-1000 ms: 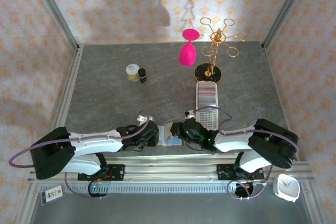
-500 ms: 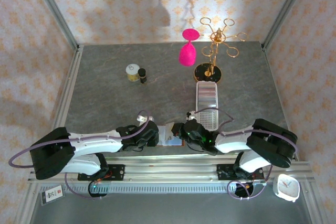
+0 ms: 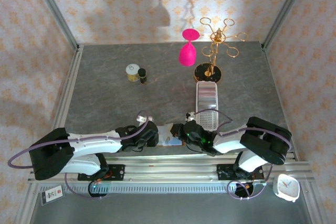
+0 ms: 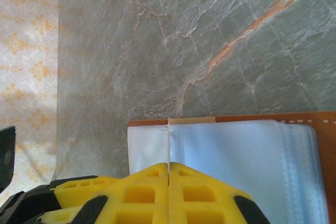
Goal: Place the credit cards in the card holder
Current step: Insert the credit card into the card slot.
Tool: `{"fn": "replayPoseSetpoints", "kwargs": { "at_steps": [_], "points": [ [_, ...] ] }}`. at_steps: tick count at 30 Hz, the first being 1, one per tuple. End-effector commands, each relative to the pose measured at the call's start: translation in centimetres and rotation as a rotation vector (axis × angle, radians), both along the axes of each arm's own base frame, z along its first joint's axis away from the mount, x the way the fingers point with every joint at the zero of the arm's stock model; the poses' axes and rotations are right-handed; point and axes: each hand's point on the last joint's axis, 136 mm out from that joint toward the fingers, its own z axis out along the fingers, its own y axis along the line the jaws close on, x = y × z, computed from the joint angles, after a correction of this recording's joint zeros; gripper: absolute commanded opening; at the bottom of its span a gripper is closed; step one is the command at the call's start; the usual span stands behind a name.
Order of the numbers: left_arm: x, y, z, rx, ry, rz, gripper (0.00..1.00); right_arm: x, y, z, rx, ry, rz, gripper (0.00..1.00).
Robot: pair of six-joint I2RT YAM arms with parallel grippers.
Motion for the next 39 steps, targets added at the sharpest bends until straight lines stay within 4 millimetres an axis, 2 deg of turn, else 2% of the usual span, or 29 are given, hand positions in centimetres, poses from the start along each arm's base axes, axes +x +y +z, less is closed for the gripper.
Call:
{"fn": "replayPoseSetpoints", "kwargs": {
  "at_steps": [1,7,12,28,39],
  "points": [
    [-0.7,0.4,-0.5,0.01,0.019,-0.004,0.33,-1.0,0.0,-1.0,-0.01,0.031,0.02,0.0],
    [-0.7,0.4,-0.6,0.009,0.018,-0.005,0.33,-1.9,-0.4,-1.6,-0.027,0.059,0.028,0.0],
    [-0.7,0.4,-0.7,0.009,0.017,-0.006,0.33,-2.4,-0.5,-1.3,-0.026,0.059,0.028,0.0],
    [-0.7,0.1,-0.8,-0.02,0.01,0.0,0.35,-1.9,0.1,-0.5,0.024,0.037,0.013,0.0],
    [-0.8,0.2,-1.0,-0.03,0.007,0.008,0.35,-2.0,0.6,-0.9,0.047,0.049,0.019,0.0]
  ]
}}
